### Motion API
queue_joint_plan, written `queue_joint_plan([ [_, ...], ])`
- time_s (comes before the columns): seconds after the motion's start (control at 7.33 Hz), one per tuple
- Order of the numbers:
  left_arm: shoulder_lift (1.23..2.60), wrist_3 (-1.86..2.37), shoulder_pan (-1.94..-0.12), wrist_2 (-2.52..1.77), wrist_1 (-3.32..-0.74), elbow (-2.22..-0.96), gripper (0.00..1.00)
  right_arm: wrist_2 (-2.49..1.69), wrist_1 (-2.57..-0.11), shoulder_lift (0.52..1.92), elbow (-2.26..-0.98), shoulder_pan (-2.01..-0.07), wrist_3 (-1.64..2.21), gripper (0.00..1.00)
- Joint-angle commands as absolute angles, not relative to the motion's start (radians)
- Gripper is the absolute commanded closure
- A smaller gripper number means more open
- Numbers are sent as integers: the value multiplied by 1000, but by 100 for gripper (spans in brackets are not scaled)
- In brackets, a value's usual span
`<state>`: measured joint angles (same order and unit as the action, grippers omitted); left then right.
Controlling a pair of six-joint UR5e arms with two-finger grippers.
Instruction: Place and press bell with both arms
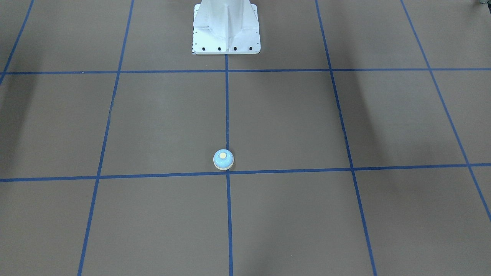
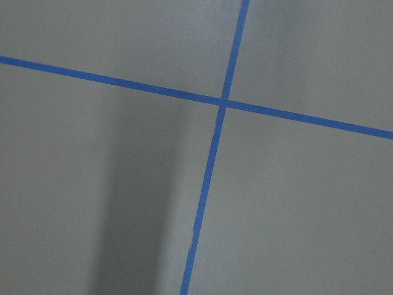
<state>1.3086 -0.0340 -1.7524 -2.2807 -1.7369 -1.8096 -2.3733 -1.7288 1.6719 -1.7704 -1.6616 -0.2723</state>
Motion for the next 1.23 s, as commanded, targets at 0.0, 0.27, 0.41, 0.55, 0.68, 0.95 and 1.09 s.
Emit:
queue_joint_plan([
  [0.0,1312,127,-1660,-2309,-1738,-1883,0,-2373,-1730,1683,-1717,-1667,-279,0],
  [0.27,1312,234,-1580,-2309,-1746,-1910,0,-2376,-1730,1683,-1709,-1667,-275,0],
  [0.41,1310,232,-1578,-2307,-1746,-1907,0,-2375,-1730,1681,-1703,-1667,-269,0],
  [0.55,1310,229,-1578,-2307,-1746,-1904,0,-2376,-1730,1681,-1698,-1667,-268,0],
  [0.68,1310,229,-1578,-2307,-1747,-1904,0,-2379,-1730,1681,-1709,-1670,-267,0],
  [0.95,1310,229,-1578,-2304,-1746,-1904,0,-2372,-1730,1677,-1758,-1672,-218,0],
  [1.09,1310,229,-1578,-2304,-1746,-1907,0,-2376,-1730,1677,-1796,-1657,-130,0],
])
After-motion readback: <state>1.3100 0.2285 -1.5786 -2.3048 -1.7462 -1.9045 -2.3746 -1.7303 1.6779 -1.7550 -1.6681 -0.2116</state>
